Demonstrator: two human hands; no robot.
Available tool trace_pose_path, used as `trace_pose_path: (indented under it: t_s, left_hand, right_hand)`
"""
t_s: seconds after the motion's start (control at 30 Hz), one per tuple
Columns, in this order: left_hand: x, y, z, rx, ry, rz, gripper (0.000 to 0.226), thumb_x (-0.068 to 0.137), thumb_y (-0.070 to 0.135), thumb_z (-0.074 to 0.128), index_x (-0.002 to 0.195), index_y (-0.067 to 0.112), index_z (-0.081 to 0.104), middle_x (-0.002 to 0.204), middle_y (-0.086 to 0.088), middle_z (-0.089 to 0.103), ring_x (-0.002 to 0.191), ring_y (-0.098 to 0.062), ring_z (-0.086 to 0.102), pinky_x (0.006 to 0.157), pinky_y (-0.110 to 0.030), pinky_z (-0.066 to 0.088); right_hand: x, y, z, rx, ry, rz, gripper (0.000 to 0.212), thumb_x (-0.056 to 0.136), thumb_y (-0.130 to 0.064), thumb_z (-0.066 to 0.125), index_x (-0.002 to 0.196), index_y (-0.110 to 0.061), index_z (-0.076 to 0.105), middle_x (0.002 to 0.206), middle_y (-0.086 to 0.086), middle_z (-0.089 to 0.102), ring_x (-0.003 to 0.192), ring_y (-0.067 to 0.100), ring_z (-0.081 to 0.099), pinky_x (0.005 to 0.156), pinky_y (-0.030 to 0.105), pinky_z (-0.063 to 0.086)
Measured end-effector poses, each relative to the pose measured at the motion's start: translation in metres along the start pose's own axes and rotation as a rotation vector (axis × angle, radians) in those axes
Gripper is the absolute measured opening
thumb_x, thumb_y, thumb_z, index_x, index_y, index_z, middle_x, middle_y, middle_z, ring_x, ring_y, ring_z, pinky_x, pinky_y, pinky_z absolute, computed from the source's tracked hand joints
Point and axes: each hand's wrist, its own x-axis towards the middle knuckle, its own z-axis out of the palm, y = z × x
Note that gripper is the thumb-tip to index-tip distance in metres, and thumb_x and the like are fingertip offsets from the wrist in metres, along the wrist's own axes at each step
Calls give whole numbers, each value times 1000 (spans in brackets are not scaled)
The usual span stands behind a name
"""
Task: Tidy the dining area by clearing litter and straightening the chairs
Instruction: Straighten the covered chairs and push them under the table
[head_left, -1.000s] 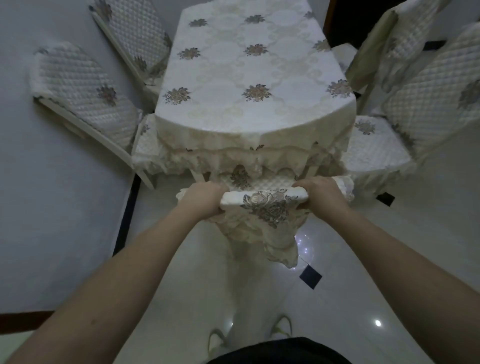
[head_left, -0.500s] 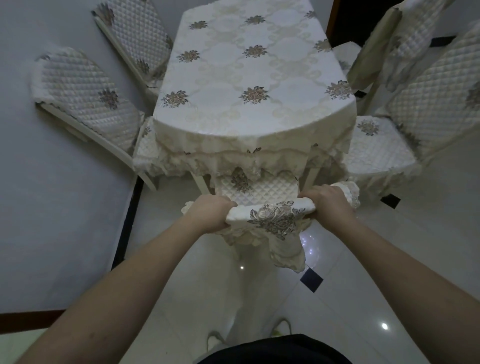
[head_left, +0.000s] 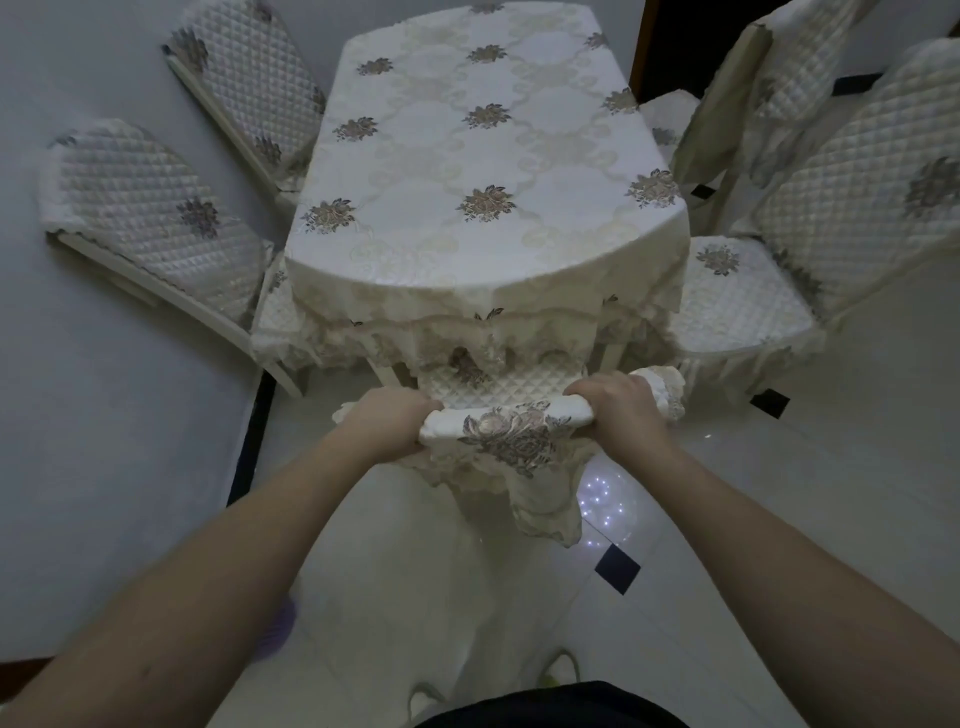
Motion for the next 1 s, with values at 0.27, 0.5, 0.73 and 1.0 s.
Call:
trace_pose_path:
  t_s: [0.27, 0.5, 0.73, 1.0]
  left_hand:
    - [12, -20, 23, -62, 34, -10, 16, 87, 31, 54, 102, 25, 57, 103, 6, 63, 90, -20, 61, 72, -34, 49]
    - [25, -26, 31, -104, 73, -92, 16, 87, 27, 55, 103, 25, 58, 103, 6, 63, 93, -20, 61, 75, -36, 49]
    - [35, -23, 29, -122, 123, -115, 17, 84, 27, 57, 101, 24, 60, 96, 2, 64, 89, -23, 61, 63, -31, 41]
    - [40, -11, 18, -127, 97, -148, 19, 85, 26, 56, 103, 24, 59, 96, 2, 65, 88, -23, 62, 62, -30, 38]
  right_hand:
    - [11, -4, 18, -36, -13, 0, 41, 56, -29, 88, 93, -24, 71, 86, -1, 67, 85, 27, 58, 73, 34, 28]
    - [27, -3, 18, -87, -95, -18, 42, 63, -38, 84, 101, -27, 69, 94, -2, 66, 91, 26, 56, 76, 36, 29]
    - [39, 6, 13, -86, -120, -27, 43, 61, -39, 85, 99, -27, 68, 96, -2, 68, 90, 28, 58, 76, 38, 33]
    - [49, 16, 4, -119, -183, -20, 46, 62, -34, 85, 104, -28, 68, 102, 1, 67, 95, 31, 58, 81, 40, 39]
